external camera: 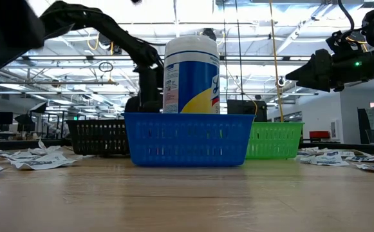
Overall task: Pick & Place First Aid Supplies
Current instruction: Put the orange ointment pack into the orange bin
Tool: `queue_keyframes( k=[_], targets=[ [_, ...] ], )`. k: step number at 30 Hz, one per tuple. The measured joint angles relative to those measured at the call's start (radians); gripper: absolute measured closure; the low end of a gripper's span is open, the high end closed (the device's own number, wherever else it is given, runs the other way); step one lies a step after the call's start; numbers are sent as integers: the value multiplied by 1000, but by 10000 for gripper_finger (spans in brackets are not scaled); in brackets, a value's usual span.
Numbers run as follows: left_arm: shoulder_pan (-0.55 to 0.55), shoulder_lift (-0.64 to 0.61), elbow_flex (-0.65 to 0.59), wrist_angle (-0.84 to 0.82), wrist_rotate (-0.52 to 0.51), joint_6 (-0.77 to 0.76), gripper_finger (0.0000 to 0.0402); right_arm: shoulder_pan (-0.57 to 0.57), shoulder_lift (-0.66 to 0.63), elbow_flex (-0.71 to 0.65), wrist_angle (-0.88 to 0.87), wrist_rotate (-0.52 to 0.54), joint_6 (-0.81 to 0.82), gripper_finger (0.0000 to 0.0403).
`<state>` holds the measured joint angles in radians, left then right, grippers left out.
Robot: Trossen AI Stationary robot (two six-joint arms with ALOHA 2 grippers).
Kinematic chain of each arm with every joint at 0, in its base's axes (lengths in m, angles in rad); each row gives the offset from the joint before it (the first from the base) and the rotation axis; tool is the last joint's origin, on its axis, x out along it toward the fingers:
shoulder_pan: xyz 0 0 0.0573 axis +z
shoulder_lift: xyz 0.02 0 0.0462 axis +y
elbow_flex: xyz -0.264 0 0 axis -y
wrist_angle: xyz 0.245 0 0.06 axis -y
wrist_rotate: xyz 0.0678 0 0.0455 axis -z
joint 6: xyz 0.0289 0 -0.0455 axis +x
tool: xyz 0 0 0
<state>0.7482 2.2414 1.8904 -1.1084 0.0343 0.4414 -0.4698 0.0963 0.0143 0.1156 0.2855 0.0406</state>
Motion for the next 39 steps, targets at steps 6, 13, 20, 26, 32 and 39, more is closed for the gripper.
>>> queue_keyframes(
  k=[6, 13, 20, 26, 32, 39],
  targets=[
    [-20, 54, 0, 0, -16, -7, 133, 0, 0, 0, 0, 0, 0, 23],
    [-18, 86, 0, 3, -46, -11, 136, 0, 0, 0, 0, 0, 0, 23],
    [-22, 87, 0, 3, -44, 9, 245, 0, 0, 0, 0, 0, 0, 23],
    [-19, 87, 0, 6, -47, 9, 382, 0, 0, 0, 0, 0, 0, 23],
    [-20, 80, -2, 2, -82, 1, 394, 0, 0, 0, 0, 0, 0, 23],
    [-21, -5, -2, -3, -88, 6, 399, 0, 0, 0, 0, 0, 0, 23]
  ],
)
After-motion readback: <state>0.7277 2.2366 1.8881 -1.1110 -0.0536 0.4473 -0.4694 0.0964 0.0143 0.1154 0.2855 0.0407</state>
